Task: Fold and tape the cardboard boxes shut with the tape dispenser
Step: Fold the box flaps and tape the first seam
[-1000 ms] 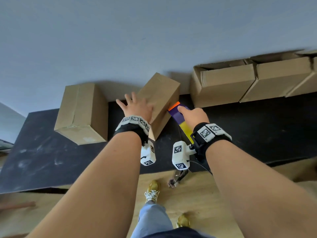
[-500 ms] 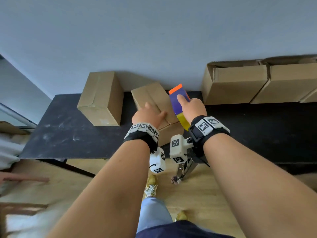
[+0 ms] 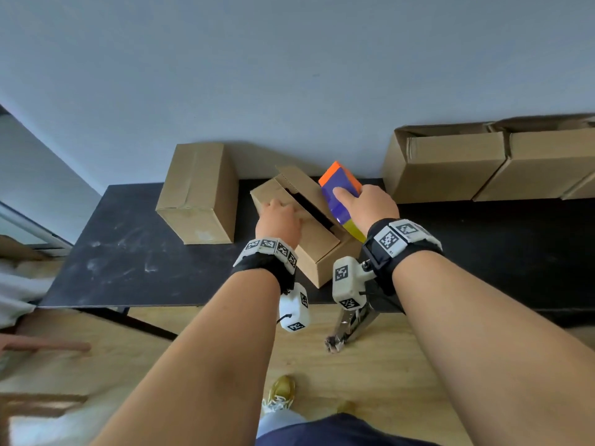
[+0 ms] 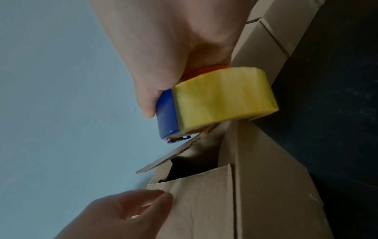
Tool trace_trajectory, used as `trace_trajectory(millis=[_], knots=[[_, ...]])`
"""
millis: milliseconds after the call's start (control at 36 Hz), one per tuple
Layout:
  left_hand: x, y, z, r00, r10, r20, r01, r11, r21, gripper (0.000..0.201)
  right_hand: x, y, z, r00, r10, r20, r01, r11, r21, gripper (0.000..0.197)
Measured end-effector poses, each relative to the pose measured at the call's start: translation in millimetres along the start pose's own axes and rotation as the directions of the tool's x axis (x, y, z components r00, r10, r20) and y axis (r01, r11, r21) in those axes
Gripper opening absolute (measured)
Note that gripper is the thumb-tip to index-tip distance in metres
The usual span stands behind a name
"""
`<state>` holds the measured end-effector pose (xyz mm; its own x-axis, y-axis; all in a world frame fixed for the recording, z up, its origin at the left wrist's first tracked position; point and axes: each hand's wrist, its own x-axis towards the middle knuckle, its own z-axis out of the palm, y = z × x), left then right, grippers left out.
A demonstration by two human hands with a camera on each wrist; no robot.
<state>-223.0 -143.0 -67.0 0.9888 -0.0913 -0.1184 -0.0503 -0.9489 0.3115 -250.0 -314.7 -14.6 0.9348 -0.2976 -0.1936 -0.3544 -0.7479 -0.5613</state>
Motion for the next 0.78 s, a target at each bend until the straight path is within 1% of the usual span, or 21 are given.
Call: trace_trajectory(millis=[28,56,83,194,250,306,333,389,444,528,583,694,778], knots=[[0,0,-4,1.0,-0.01,0.01,0.01,1.0,0.016,0.038,0,-4,0,1.0,-0.017,-0.012,0.017,1.0,-0.02,0.045],[1,-2,-7,1.0,0.007,0.031,-0.009,0.997,0.071,0.039,0,-8,2,0.999,-0.034,-0.025,0.033,0.998,-0.051,0.043],[3,-3,-10,0.999,0.021,0.037,-0.024,0.996,0.086,0.04,0,-13,3,0.998,-0.054,-0.041,0.05,0.994,-0.097,0.042],[14,-8,-13,0.998,0.04,0.04,-0.039,0.999,-0.015,0.037,-6,-34,9,0.981,-0.166,-0.104,0.121,0.93,-0.347,0.036],[16,-10,-13,0.998,0.056,0.019,-0.055,0.996,-0.064,0.041,-8,-44,11,0.976,-0.193,-0.102,0.137,0.906,-0.4,0.037],[18,-10,-12,0.997,0.069,-0.043,-0.073,0.994,-0.08,0.05,-7,-48,13,0.979,-0.179,-0.095,0.13,0.915,-0.382,0.041],[19,-11,-12,0.994,0.085,-0.074,-0.09,0.994,-0.061,0.055,-6,-48,14,0.982,-0.167,-0.088,0.124,0.923,-0.365,0.042],[24,-14,-13,0.99,0.115,-0.085,-0.115,0.993,0.005,0.067,-6,-48,16,0.986,-0.148,-0.071,0.115,0.932,-0.344,0.04],[29,-18,-16,0.99,0.135,-0.029,-0.133,0.989,0.065,0.075,-5,-47,18,0.987,-0.137,-0.079,0.103,0.935,-0.339,0.039],[37,-24,-21,0.988,0.111,0.106,-0.121,0.988,0.099,0.076,-1,-44,20,0.989,-0.124,-0.083,0.092,0.945,-0.315,0.042],[43,-29,-26,0.981,0.102,0.164,-0.125,0.983,0.134,0.076,2,-42,19,0.99,-0.118,-0.071,0.093,0.953,-0.287,0.041],[55,-35,-29,0.977,0.142,0.162,-0.171,0.968,0.185,0.088,1,-39,17,0.988,-0.135,-0.071,0.11,0.952,-0.285,0.039],[64,-37,-28,0.96,0.156,0.232,-0.196,0.968,0.16,0.084,1,-39,16,0.99,-0.131,-0.046,0.114,0.955,-0.272,0.036]])
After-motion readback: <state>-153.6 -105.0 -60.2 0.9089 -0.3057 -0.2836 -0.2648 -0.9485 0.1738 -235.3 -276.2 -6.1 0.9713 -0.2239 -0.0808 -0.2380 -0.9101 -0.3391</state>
